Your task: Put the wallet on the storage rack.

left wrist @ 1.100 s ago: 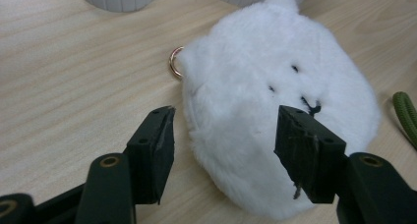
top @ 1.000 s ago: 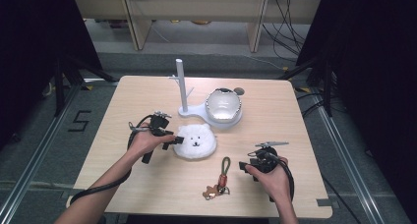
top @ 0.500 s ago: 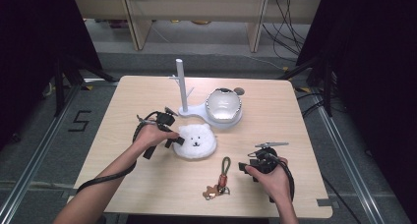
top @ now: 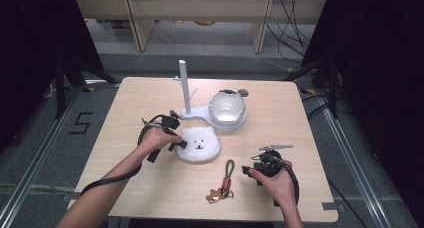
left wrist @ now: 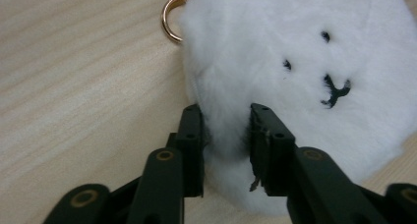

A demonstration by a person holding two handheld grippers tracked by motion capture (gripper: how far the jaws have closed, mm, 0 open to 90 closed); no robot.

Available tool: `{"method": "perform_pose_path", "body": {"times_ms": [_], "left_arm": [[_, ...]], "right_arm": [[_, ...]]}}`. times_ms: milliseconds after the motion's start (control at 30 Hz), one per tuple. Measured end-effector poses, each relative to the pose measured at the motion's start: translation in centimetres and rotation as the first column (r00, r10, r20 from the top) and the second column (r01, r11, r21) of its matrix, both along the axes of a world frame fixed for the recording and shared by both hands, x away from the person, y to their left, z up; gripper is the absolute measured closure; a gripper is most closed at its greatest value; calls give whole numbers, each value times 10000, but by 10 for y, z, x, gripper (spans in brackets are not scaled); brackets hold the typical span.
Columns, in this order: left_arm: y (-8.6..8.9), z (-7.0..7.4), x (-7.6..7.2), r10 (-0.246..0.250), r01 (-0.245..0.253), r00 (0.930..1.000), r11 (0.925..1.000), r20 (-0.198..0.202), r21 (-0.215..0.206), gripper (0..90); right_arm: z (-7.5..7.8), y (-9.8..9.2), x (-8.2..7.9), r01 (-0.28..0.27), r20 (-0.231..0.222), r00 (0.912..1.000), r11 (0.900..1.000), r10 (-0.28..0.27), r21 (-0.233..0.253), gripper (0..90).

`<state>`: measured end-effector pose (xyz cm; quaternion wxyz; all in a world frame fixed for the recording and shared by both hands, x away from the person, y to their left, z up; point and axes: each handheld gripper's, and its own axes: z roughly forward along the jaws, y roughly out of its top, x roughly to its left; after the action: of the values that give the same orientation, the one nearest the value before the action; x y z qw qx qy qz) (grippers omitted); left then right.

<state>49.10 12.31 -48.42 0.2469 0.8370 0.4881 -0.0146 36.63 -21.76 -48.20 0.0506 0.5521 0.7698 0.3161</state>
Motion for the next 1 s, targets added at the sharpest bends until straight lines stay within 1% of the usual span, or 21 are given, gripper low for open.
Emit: {"method": "perform_pose_path", "body": {"times_ms": [133,167,200,233,267,333,367,400,433,467,500,567,633,667,700,733,767,900,933,967,1000], "left_arm": [[-1,2,-2,-339,337,9991,9994,252,76,751],[1,2,-2,-622,615,9971,9980,442,162,759],[1,2,-2,-622,615,9971,9980,442,162,765],[2,3,-4,-788,780,9951,9968,591,163,765],[3,4,-5,-948,931,9923,9954,801,242,771],[7,7,-10,-1195,1192,9853,9928,1219,99,778],[9,8,-12,-1211,1226,9828,9924,1397,-24,778],[11,11,-16,-1403,1425,9761,9898,1658,-9,779],[12,12,-19,-1437,1477,9725,9890,1830,-83,780],[12,12,-24,-1232,1354,9680,9899,2184,-418,781],[14,13,-27,-1250,1411,9633,9886,2374,-521,781],[16,13,-33,-1204,1470,9526,9862,2793,-761,781],[18,15,-41,-1228,1622,9334,9826,3373,-909,782],[19,15,-43,-1226,1657,9285,9815,3506,-957,782],[19,15,-46,-1242,1729,9208,9797,3698,-1015,782],[19,16,-49,-1263,1771,9146,9791,3842,-998,783],[19,17,-51,-1264,1802,9102,9783,3945,-1024,783],[19,22,-61,-1264,1942,8873,9747,4435,-1106,785],[18,25,-63,-1238,1957,8807,9741,4573,-1133,785],[18,27,-63,-1483,2269,8557,9685,4957,-1021,785],[17,29,-66,-1373,2218,8563,9684,4979,-1143,786]], "right_arm": [[0,0,0,24,-59,10000,10000,-24,75,465],[0,1,0,46,-26,10000,10000,-46,-22,466],[0,1,0,46,-26,10000,10000,-46,-22,466],[0,0,0,17,-65,10000,10000,-16,71,466],[0,1,0,53,-21,10000,10000,-54,-30,466],[1,0,-1,150,-45,9999,9997,-149,174,466],[2,0,-1,200,-57,9998,9998,-199,83,466],[1,-1,1,80,95,9999,9999,-81,131,466],[1,-3,2,-49,413,9991,10000,51,-47,467],[2,-2,2,58,331,9994,10000,-59,9,467],[3,-1,2,96,428,9990,9998,-104,189,468],[4,-1,2,78,347,9994,9999,-83,139,475],[8,2,0,322,303,9990,9991,-330,271,485],[8,4,1,273,460,9985,9979,-300,581,488],[7,3,3,143,698,9974,9987,-177,486,489],[9,5,3,132,692,9974,9980,-175,621,491],[10,6,4,75,912,9958,9986,-123,525,492],[16,13,9,-144,1299,9915,9970,44,760,493],[18,15,10,-156,1294,9916,9967,52,791,493],[20,19,13,-183,1384,9903,9967,72,787,494],[22,21,16,-401,1665,9857,9957,256,838,494]]}}
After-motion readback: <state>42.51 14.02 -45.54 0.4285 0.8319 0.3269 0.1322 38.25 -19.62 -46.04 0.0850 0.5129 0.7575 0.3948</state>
